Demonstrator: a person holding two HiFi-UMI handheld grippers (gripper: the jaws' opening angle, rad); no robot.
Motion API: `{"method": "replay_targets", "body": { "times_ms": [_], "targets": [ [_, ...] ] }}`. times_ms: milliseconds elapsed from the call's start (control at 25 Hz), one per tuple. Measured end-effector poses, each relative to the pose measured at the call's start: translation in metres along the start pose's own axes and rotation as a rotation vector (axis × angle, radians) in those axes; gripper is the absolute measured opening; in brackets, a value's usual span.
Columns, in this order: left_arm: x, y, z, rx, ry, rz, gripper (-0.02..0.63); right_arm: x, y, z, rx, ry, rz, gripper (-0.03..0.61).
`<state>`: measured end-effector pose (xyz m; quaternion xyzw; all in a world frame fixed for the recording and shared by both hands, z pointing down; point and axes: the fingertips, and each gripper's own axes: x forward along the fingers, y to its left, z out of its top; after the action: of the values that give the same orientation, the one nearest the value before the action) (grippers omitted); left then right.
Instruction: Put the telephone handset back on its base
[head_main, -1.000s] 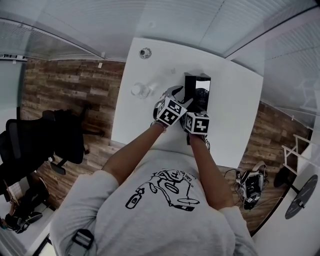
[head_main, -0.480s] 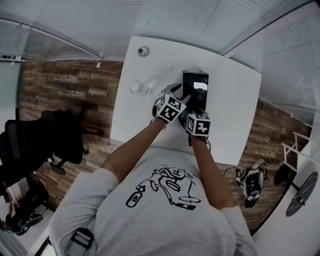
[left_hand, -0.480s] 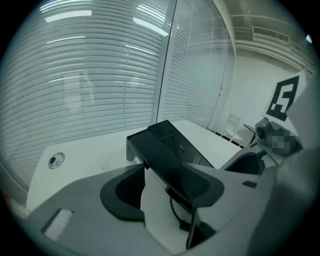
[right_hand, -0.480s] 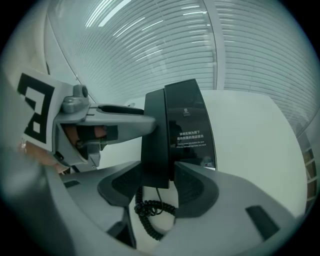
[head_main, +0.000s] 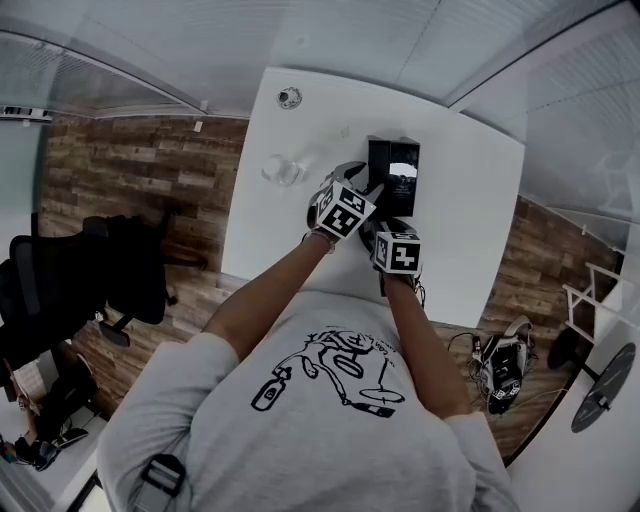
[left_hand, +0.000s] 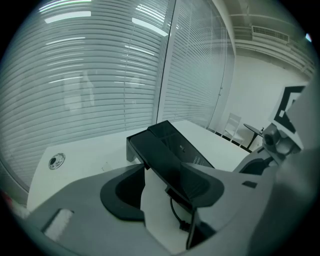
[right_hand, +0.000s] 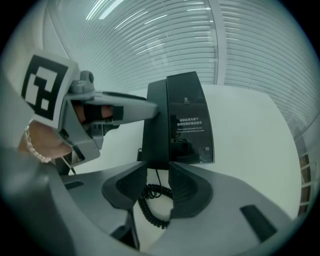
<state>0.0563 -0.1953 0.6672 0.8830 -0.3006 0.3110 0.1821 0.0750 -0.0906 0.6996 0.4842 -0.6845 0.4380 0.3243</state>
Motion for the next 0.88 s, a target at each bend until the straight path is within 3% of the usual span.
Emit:
{"method": "replay_targets", "body": {
  "times_ms": [240, 880],
  "targets": [
    [-0.001, 0.0, 0.001, -0.002, -0.005, 0.002, 0.22, 0.009, -0.002, -0.014, -0.007, 0.035, 0.008, 0.118],
    [-0.002, 0.001, 0.002, -0.006, -0.003, 0.035, 0.215, 0.01, 0.0, -0.01, 0.03, -0.024, 0.038, 0.107]
  ]
}}
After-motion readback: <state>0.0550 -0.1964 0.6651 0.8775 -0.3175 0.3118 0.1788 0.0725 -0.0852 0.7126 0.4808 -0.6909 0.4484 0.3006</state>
